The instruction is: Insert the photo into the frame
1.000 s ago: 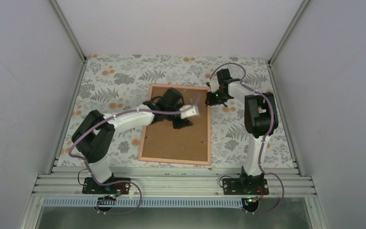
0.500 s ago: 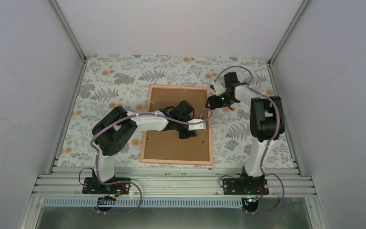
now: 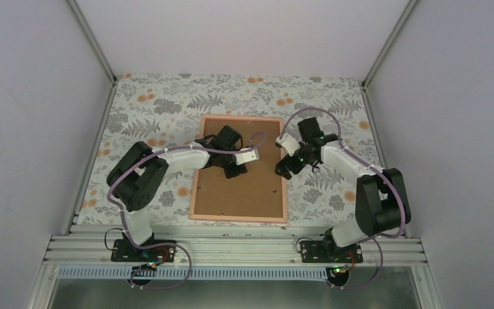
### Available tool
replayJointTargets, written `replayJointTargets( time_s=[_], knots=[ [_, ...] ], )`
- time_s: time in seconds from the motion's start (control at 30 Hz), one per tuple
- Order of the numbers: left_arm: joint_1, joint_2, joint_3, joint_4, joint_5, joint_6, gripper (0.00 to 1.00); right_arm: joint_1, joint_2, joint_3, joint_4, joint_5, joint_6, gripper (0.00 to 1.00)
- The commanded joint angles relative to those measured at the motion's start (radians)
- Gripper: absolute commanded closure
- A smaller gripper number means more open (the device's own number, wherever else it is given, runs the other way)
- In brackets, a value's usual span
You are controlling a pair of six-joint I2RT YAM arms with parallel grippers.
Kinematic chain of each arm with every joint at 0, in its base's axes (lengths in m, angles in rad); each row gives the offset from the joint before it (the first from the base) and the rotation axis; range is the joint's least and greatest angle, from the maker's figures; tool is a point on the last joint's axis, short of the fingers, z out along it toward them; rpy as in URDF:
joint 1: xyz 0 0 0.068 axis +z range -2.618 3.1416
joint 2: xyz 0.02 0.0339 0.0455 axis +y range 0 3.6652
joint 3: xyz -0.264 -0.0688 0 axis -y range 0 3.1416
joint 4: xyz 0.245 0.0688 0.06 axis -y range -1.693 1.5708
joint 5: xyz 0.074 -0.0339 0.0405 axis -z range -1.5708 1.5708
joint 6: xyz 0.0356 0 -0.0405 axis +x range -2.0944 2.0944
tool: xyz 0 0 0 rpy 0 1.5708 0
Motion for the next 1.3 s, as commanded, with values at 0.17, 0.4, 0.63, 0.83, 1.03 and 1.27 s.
replayJointTargets(
  time_s=[0.17, 0.4, 0.63, 0.83, 1.03, 1.27],
  knots=[
    [0.019, -0.047, -0.064, 0.02, -0.02, -0.026, 0.69, 0.123, 0.036, -0.059, -0.002, 0.167, 0.056, 0.0],
    [0.027, -0.053, -0.079, 0.029, -0.032, -0.034, 0.69, 0.194, 0.044, -0.088, 0.015, 0.225, 0.079, 0.0],
    [0.036, -0.049, -0.08, 0.031, -0.037, -0.029, 0.69, 0.233, 0.05, -0.116, -0.006, 0.26, 0.061, 0.0],
    [0.047, -0.046, -0.096, 0.036, -0.041, -0.027, 0.69, 0.234, 0.03, -0.15, -0.04, 0.278, 0.006, 0.0],
    [0.056, -0.042, -0.102, 0.038, -0.05, -0.022, 0.69, 0.237, 0.014, -0.186, -0.066, 0.302, -0.021, 0.03],
    [0.065, -0.036, -0.101, 0.038, -0.056, -0.017, 0.69, 0.237, -0.006, -0.211, -0.079, 0.357, -0.035, 0.08]
  ],
)
